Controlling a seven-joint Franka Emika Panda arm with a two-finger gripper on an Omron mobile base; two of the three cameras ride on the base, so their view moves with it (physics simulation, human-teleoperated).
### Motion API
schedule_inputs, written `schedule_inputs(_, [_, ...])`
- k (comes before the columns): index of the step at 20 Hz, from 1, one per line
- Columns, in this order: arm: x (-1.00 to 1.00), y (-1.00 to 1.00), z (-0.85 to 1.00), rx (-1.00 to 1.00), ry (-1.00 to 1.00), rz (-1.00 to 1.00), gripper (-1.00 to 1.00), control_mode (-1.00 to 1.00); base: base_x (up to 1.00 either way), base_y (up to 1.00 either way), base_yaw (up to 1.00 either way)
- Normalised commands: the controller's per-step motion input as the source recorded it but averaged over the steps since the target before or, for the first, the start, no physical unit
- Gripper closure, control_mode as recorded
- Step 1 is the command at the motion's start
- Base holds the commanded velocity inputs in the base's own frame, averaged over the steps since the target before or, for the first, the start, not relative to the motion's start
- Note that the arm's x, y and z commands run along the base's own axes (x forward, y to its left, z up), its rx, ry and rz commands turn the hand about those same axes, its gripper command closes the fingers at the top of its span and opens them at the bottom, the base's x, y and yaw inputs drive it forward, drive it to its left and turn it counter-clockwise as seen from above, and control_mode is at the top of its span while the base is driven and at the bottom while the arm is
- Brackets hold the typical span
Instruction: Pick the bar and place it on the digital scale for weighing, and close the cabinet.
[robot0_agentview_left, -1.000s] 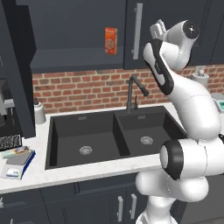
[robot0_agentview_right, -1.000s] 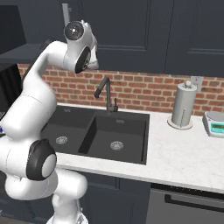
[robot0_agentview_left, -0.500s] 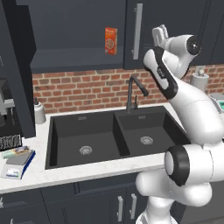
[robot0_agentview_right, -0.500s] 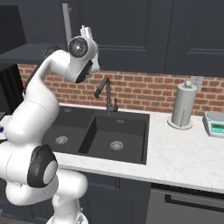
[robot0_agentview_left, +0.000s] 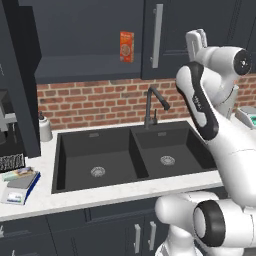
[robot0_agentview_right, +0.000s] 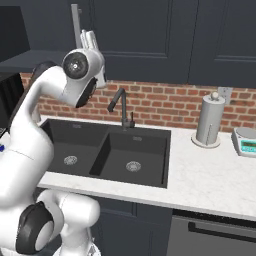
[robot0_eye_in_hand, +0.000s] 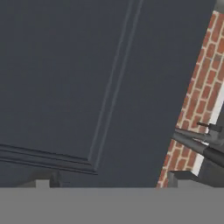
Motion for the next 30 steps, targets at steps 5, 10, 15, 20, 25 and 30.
schedule_inputs(5, [-0.88,0.33,0.47,0.0,-0.02,0.08,-1.0,-1.0,0.0,0.0,0.0])
schedule_inputs(10, [-0.8,0.63,0.0,0.15,0.0,0.13,-1.0,-1.0,0.0,0.0,0.0])
schedule_inputs(15, [-0.97,0.72,-0.22,0.23,-0.01,0.17,-1.0,-1.0,0.0,0.0,0.0])
schedule_inputs(20, [-0.26,1.0,-0.82,0.34,-0.06,0.09,-1.0,-1.0,0.0,0.0,0.0])
schedule_inputs(25, [0.09,0.89,-0.96,0.33,-0.06,0.04,-1.0,-1.0,0.0,0.0,0.0])
schedule_inputs(30, [-0.08,0.79,-0.49,0.27,-0.23,0.01,-1.0,-1.0,0.0,0.0,0.0])
